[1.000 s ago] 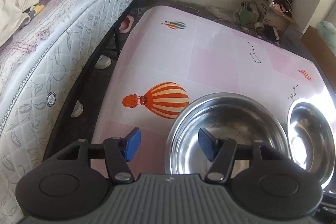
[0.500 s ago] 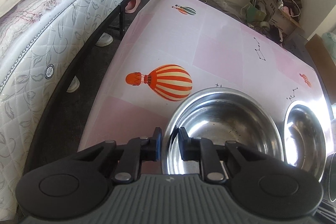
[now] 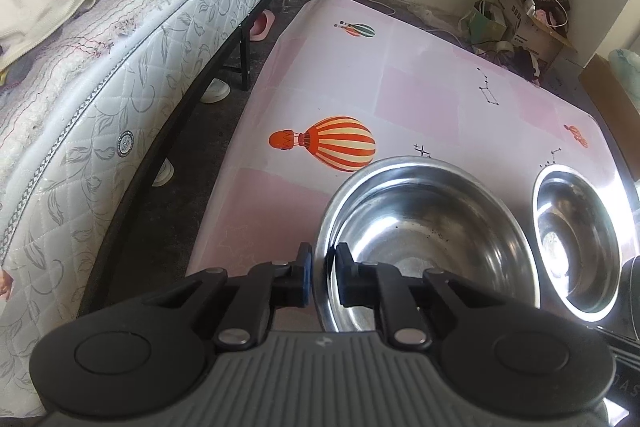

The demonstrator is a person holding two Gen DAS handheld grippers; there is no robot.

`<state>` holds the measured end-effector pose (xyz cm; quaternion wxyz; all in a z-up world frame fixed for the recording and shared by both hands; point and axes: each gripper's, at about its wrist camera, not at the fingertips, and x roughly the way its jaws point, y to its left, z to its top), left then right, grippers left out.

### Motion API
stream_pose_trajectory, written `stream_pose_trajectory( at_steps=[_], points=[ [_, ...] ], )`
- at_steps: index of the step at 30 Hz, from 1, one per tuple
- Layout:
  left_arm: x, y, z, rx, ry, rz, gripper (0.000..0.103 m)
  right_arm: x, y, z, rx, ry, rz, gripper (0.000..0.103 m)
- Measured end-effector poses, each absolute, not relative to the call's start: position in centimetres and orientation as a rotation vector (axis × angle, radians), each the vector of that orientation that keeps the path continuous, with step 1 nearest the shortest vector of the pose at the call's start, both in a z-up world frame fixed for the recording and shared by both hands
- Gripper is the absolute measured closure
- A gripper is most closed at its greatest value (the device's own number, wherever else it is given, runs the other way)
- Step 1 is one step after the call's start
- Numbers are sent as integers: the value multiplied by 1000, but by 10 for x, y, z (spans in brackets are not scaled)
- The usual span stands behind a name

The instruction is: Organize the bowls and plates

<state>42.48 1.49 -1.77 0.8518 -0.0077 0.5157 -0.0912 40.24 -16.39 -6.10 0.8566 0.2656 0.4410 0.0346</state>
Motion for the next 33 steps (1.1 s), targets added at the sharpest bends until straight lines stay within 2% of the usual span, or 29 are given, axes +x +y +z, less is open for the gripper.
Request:
stream_pose_trajectory(
  at_steps=[21,33],
  points=[
    [385,11,44,-25,981,-211,90,374,-169,-19,546,881,102,87],
    [365,-20,50,-39,983,-282,90,340,-196,-3,560,860,41,86]
  ],
)
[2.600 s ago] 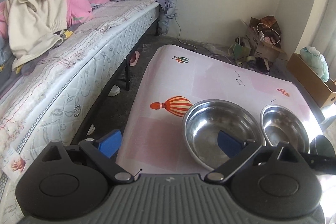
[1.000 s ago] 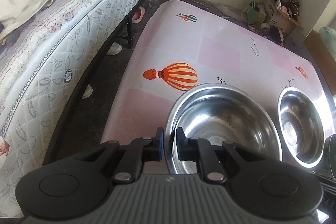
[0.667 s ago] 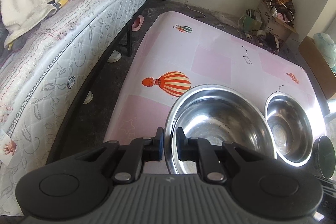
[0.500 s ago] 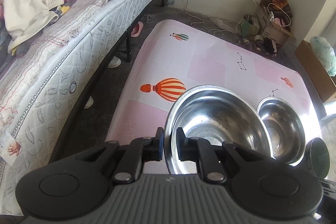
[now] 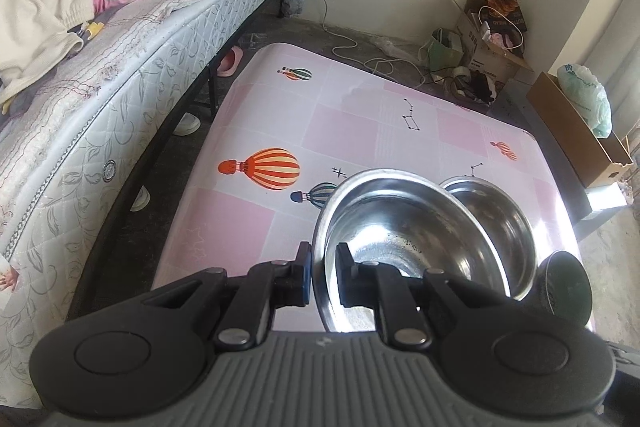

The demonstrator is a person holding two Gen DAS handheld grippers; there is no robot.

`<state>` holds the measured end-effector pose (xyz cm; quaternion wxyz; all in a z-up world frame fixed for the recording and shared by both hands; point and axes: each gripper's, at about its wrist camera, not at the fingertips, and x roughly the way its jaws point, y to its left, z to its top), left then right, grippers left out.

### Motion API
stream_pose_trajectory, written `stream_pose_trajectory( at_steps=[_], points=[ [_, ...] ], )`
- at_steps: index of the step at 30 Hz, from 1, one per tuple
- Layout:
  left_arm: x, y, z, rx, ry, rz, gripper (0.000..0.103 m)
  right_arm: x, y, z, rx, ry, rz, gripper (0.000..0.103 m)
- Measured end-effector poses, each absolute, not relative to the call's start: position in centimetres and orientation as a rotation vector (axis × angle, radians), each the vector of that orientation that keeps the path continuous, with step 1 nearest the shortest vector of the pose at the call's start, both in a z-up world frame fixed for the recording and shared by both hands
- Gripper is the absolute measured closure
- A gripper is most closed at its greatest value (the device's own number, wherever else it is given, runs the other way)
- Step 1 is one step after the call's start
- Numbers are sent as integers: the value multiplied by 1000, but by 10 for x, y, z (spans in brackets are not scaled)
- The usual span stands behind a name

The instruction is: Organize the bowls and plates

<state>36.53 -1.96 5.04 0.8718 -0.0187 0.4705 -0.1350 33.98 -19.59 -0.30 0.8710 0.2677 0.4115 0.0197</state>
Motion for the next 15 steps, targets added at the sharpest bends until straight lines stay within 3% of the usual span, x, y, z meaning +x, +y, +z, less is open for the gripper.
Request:
stream_pose_trajectory(
  at_steps=[15],
  points=[
    [362,-85,46,-2,994,-352,90,316,-256,-5,603,827,-31,85]
  ],
)
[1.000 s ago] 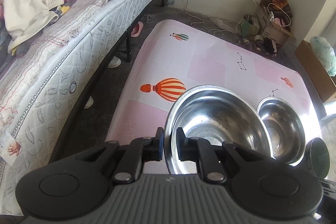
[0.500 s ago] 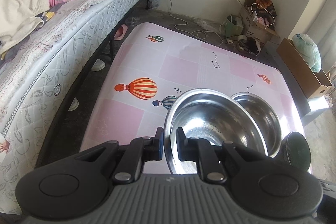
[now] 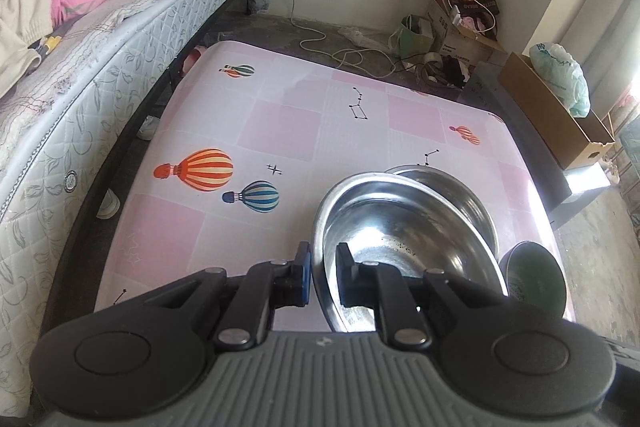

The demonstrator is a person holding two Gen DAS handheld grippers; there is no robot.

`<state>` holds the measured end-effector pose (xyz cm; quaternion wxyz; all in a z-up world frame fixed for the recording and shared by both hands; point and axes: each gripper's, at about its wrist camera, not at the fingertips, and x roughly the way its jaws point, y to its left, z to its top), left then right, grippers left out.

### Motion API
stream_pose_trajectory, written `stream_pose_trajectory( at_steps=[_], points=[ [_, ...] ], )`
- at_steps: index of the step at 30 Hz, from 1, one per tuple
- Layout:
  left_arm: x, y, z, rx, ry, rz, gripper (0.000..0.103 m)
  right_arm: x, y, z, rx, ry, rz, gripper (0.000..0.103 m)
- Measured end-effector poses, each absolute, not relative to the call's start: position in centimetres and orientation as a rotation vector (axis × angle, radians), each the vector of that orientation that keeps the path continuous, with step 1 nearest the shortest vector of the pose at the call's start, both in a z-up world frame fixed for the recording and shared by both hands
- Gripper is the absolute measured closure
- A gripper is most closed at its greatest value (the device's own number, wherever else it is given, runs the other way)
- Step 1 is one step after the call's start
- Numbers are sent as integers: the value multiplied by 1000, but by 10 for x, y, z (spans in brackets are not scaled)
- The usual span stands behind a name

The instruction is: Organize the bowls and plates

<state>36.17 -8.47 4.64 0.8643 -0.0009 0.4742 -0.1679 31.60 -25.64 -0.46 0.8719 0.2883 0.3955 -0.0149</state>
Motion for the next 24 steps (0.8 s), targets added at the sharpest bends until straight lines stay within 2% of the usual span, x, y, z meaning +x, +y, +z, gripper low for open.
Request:
stream_pose_trajectory(
  at_steps=[16,24],
  points=[
    [406,-168,-9,22,1085,-396,90,349,-329,-30,541,816,-173,84],
    [414,-174,-25,15,1102,-386,82,373,-330,-40,458,838,-190,81]
  ],
)
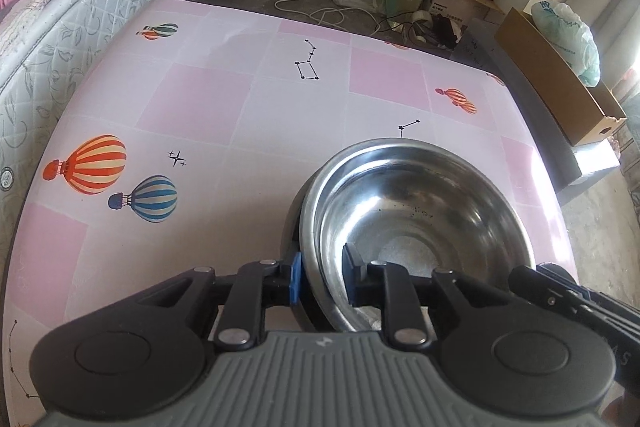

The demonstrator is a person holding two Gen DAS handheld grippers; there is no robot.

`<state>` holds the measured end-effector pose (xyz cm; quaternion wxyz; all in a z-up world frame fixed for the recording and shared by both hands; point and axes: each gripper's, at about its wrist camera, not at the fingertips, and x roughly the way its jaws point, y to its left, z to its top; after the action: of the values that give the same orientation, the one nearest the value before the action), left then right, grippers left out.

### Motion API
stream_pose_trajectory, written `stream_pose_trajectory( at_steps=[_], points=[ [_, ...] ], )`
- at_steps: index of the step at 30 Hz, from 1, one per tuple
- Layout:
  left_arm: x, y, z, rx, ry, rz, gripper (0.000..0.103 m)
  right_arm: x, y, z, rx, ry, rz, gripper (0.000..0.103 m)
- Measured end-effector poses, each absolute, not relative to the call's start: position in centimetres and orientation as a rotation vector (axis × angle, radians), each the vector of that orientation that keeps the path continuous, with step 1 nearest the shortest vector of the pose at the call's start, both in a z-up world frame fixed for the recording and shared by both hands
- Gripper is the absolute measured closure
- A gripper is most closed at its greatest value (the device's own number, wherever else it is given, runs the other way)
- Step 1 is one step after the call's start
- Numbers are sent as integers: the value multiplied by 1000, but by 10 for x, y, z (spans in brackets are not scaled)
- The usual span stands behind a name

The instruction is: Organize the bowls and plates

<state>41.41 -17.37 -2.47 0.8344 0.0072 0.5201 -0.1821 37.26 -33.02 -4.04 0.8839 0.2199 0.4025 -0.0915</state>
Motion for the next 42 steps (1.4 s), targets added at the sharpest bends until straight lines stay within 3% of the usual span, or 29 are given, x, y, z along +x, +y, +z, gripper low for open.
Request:
stream_pose_trajectory(
  at_steps=[2,5,11,16,23,27,31,32,42],
  points=[
    [413,-173,-23,21,1093,-391,81,374,-329,-40,445,830,-192,79],
    [411,-173,-20,40,1075,-384,70,377,-326,-40,437,829,-191,75],
    [403,-170,-10,51,1030,-401,67,373,-319,-34,410,808,-195,63],
    [408,-167,-15,38,1060,-365,66,376,-318,-21,383,774,-195,61],
    [418,-163,-38,-1,1165,-365,66,428,-336,-23,345,858,-168,34],
    [420,-165,-49,-4,1200,-379,69,455,-342,-41,380,949,-142,32],
    [421,-162,-53,-13,1212,-387,79,466,-328,-57,387,1026,-88,32],
    [421,-161,-52,-13,1212,-382,78,467,-323,-58,383,1035,-82,28],
    [420,-106,-49,-14,1214,-303,79,468,-267,-53,348,1061,38,28]
  ],
)
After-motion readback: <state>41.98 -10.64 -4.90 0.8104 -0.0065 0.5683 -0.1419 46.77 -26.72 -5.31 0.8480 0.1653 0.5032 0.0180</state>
